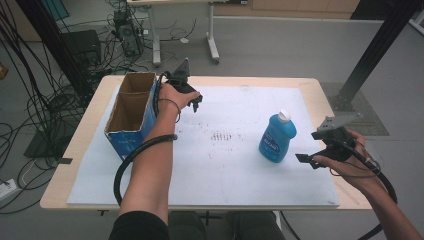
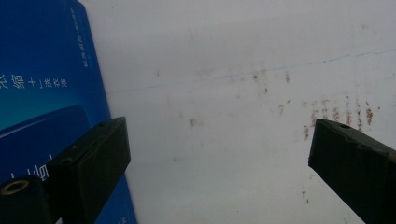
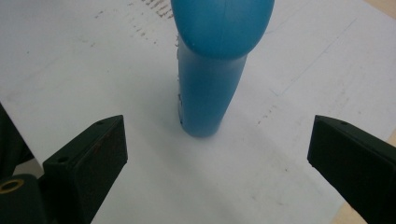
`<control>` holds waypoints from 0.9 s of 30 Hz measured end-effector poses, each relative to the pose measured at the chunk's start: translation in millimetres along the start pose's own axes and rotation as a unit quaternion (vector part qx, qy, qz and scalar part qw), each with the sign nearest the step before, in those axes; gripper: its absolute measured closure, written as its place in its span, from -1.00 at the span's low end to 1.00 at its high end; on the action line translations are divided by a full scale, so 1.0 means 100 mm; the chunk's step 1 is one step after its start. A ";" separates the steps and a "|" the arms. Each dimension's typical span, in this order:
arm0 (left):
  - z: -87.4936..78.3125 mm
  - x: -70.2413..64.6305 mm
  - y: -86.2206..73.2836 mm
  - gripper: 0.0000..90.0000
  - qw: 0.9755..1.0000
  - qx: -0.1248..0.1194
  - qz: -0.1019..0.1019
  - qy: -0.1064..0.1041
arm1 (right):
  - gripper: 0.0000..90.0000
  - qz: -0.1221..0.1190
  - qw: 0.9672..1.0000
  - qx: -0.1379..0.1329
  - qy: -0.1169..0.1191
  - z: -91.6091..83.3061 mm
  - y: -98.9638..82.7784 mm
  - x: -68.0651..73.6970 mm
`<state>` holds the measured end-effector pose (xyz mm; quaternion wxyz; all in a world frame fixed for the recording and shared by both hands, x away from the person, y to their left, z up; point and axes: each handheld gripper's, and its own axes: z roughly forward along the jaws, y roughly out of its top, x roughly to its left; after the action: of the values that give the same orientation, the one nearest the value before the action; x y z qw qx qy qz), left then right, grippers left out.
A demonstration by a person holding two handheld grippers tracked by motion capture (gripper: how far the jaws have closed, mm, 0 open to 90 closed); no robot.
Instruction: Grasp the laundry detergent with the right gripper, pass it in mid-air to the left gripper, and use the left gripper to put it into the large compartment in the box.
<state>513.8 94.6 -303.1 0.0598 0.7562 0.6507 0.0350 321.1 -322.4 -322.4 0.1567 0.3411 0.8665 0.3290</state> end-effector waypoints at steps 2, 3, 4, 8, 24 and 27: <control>0.01 0.01 -0.01 -0.87 1.000 0.000 -0.002 -0.001 | -0.92 0.003 1.000 -0.011 -0.006 0.04 -0.01 0.00; 0.01 0.01 -0.01 -0.87 1.000 0.001 -0.002 -0.001 | -0.93 0.005 1.000 -0.015 -0.006 0.06 -0.01 0.00; 0.01 0.01 -0.01 -0.87 1.000 0.001 -0.002 -0.001 | -0.93 0.005 1.000 -0.015 -0.006 0.06 -0.01 0.00; 0.03 0.01 -0.02 -0.87 1.000 -0.001 -0.001 -0.004 | -0.93 0.007 1.000 -0.021 -0.007 0.17 -0.04 0.01; 0.03 0.00 -0.04 -0.87 1.000 -0.007 0.005 -0.002 | -0.93 0.018 0.998 -0.059 -0.006 0.52 -0.11 0.05; 0.03 -0.01 -0.05 -0.87 1.000 -0.009 0.002 -0.002 | -0.93 0.019 0.998 -0.062 -0.006 0.55 -0.12 0.06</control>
<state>509.6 94.5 -307.2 0.0679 0.7571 0.6485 0.0394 338.6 -299.5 -371.5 0.1767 0.3489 0.8370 0.3827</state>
